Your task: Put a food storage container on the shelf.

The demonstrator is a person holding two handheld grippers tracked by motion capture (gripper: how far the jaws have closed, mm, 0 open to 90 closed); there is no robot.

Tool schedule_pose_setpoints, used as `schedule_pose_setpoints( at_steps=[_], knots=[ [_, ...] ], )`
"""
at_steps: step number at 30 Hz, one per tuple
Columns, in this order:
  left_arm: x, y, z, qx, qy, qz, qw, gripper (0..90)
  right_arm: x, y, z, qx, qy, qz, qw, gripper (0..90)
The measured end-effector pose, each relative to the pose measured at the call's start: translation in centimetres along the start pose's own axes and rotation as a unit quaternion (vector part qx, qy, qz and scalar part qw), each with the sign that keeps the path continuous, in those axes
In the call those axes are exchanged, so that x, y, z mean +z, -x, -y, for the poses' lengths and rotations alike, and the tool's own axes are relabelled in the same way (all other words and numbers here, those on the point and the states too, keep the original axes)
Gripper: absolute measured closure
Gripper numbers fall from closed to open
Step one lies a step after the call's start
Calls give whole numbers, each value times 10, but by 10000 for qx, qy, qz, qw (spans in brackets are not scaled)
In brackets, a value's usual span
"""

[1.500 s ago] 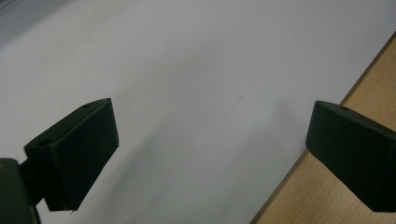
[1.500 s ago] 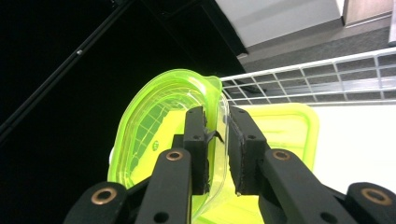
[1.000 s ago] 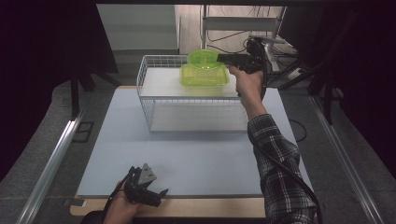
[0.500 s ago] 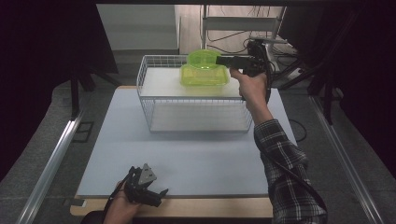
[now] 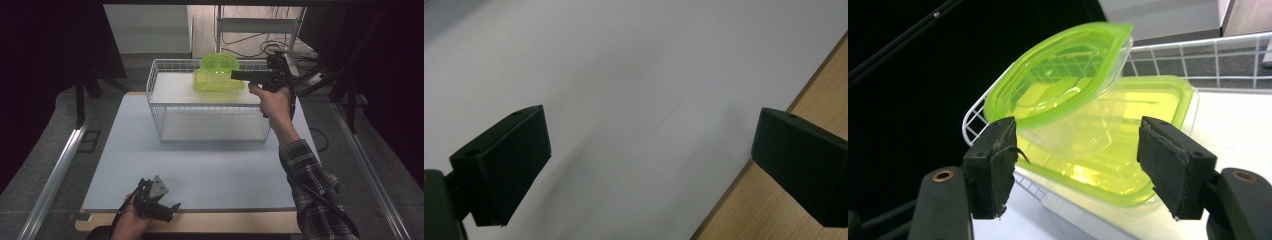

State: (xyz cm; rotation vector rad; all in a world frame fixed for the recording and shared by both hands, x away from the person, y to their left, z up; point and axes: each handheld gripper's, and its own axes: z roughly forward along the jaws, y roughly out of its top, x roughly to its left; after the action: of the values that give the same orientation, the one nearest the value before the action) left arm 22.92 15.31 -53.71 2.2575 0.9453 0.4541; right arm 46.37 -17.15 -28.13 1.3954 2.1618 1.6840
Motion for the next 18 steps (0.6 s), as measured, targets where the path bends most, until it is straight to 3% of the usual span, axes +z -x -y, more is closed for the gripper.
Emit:
schedule_pose_setpoints(
  at_steps=[18],
  knots=[
    [-1,-1,0,-54,63,22,10000,23,-8,-11,33,-597,-388,84,9974,254]
  ],
)
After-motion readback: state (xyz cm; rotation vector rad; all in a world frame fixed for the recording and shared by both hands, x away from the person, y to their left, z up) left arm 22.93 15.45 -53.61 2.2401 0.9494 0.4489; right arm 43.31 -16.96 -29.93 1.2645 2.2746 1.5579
